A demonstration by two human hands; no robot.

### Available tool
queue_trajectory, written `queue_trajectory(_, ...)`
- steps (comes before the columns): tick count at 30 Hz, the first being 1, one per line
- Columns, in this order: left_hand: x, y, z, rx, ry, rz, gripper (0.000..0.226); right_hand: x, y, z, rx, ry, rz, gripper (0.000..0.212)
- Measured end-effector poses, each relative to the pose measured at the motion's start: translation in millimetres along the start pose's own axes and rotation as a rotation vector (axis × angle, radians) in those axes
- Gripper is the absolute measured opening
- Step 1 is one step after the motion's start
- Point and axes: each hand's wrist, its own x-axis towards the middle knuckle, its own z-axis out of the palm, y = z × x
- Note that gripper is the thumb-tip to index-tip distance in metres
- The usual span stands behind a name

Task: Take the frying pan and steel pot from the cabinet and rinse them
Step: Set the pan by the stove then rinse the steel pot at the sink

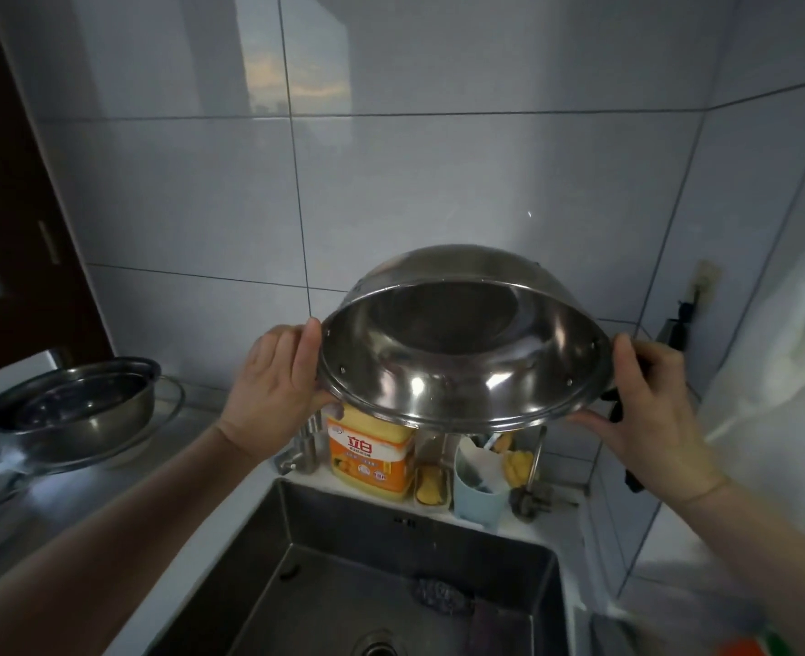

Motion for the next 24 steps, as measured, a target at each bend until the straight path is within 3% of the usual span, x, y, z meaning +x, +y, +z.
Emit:
queue_trajectory(4, -4, 10, 4, -0.052, -0.128, -0.037, 0.107, -8, 7, 4, 0.064, -0.115, 0.03, 0.139)
queue_trajectory(7, -11, 15, 10, -0.136, -0.36, -0.1, 0.126, -13, 11, 10, 0.157, -0.261, 0.086, 0.146)
queue_trajectory(11, -25, 18, 24, -0.462, -0.743, -0.171, 0.143, -20, 22, 24, 0.319, -0.719, 0.345, 0.151)
queue_trajectory(15, -29, 21, 44, -0.654, -0.94, -0.053, 0.145, -25, 23, 38, 0.368, -1.051, 0.501, 0.153)
queue_trajectory(20, -45, 22, 59, -0.723, -1.085, -0.123, 0.149, -43, 15, 42, 0.412, -1.156, 0.599, 0.155)
queue_trajectory(24, -47, 15, 66, -0.702, -1.13, -0.076, 0.15, -47, 8, 46, 0.387, -1.163, 0.639, 0.156)
